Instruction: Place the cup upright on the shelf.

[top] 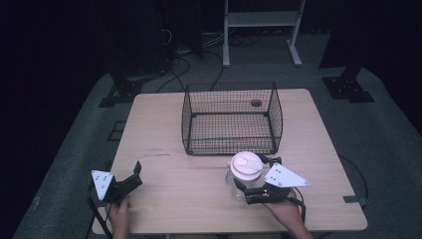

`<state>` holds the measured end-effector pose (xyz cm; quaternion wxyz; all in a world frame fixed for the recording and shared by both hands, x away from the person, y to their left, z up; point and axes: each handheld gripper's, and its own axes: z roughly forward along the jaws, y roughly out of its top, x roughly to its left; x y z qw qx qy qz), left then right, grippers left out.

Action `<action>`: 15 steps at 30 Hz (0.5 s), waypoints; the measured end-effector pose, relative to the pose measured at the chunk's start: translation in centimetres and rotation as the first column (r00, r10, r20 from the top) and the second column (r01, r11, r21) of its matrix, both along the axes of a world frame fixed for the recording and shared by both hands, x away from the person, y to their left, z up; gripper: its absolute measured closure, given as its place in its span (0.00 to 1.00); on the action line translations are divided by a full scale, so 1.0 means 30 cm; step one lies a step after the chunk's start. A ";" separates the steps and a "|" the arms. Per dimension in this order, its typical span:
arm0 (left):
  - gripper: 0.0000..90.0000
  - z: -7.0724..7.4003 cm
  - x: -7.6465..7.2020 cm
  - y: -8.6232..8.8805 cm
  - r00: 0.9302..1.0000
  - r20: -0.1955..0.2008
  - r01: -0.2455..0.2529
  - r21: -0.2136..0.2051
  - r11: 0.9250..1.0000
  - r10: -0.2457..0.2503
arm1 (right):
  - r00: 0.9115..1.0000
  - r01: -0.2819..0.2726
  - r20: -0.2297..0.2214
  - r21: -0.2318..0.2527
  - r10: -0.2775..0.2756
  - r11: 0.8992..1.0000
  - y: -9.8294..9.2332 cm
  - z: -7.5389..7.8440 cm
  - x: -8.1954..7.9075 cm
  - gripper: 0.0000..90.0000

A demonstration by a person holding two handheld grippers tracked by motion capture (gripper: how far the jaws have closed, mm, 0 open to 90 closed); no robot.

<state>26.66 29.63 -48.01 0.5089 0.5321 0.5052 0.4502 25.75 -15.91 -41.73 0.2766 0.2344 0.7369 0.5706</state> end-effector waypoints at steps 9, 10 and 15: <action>0.00 0.000 -0.001 0.000 1.000 0.000 -0.001 0.000 1.000 0.001 | 1.000 0.010 -0.013 -0.002 -0.010 1.000 -0.006 0.007 -0.002 0.04; 0.00 0.000 0.000 0.000 1.000 -0.001 0.000 0.001 1.000 0.000 | 1.000 0.012 -0.012 -0.004 -0.012 1.000 -0.006 0.008 -0.002 0.04; 0.00 0.000 0.000 -0.001 1.000 -0.003 0.000 0.002 1.000 0.000 | 1.000 0.009 -0.008 0.005 -0.009 1.000 -0.012 0.036 0.002 0.05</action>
